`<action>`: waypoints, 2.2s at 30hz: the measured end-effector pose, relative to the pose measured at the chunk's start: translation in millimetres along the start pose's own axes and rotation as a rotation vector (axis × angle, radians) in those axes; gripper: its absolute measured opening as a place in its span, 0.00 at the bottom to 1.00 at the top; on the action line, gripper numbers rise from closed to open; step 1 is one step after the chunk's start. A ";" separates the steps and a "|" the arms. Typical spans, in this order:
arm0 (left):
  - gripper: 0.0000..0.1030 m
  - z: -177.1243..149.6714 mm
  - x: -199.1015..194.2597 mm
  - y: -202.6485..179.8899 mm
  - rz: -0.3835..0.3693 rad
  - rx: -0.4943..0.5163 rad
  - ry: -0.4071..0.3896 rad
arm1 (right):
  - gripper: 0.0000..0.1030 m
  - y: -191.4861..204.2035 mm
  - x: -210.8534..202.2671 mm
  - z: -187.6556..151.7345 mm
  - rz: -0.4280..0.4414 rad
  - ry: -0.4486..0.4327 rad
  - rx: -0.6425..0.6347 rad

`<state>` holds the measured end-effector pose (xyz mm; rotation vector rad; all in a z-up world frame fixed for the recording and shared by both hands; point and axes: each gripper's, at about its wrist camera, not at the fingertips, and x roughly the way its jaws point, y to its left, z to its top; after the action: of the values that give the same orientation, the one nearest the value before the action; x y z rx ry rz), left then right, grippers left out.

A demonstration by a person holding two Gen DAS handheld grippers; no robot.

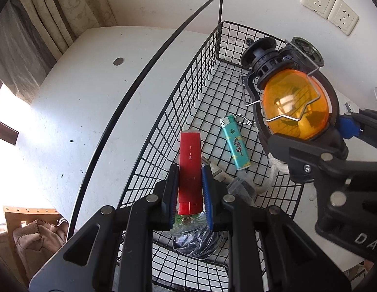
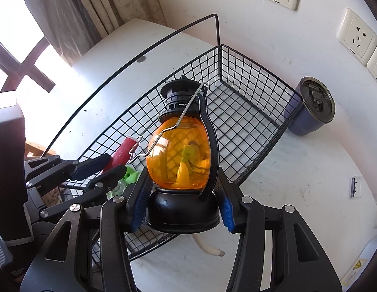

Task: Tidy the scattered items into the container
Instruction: 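Carry the orange lantern and red lighter over the wire basket with both tools, then open both tools to drop the lantern and red lighter into the basket, then move the right tool to the clear box of black parts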

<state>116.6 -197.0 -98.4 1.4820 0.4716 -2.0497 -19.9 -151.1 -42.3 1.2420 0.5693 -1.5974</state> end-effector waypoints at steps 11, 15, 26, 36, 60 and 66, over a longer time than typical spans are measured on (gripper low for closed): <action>0.15 -6.1 0.1 -3.9 -0.010 -0.005 0.011 | 0.51 4.8 6.3 -0.4 0.012 0.032 -0.004; 0.27 -7.1 -2.6 -5.5 -0.023 0.000 0.003 | 0.53 6.2 3.8 -0.3 0.007 0.022 -0.006; 0.50 -3.4 -10.6 -6.1 -0.034 0.022 -0.028 | 0.53 -3.8 -11.4 -2.1 0.005 -0.011 0.021; 0.50 -2.4 -19.7 -16.4 -0.037 0.057 -0.046 | 0.53 -21.5 -23.3 -10.0 -0.005 -0.029 0.079; 0.50 24.6 -35.4 -77.3 -0.076 0.197 -0.092 | 0.53 -106.4 -52.6 -49.9 -0.069 -0.073 0.287; 0.50 31.1 -35.5 -106.3 -0.103 0.250 -0.098 | 0.53 -129.1 -62.7 -62.9 -0.091 -0.084 0.348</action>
<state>35.3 -123.7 -59.1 1.5152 0.2639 -2.3200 -109.0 -22.5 -33.9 1.4096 0.3049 -1.8724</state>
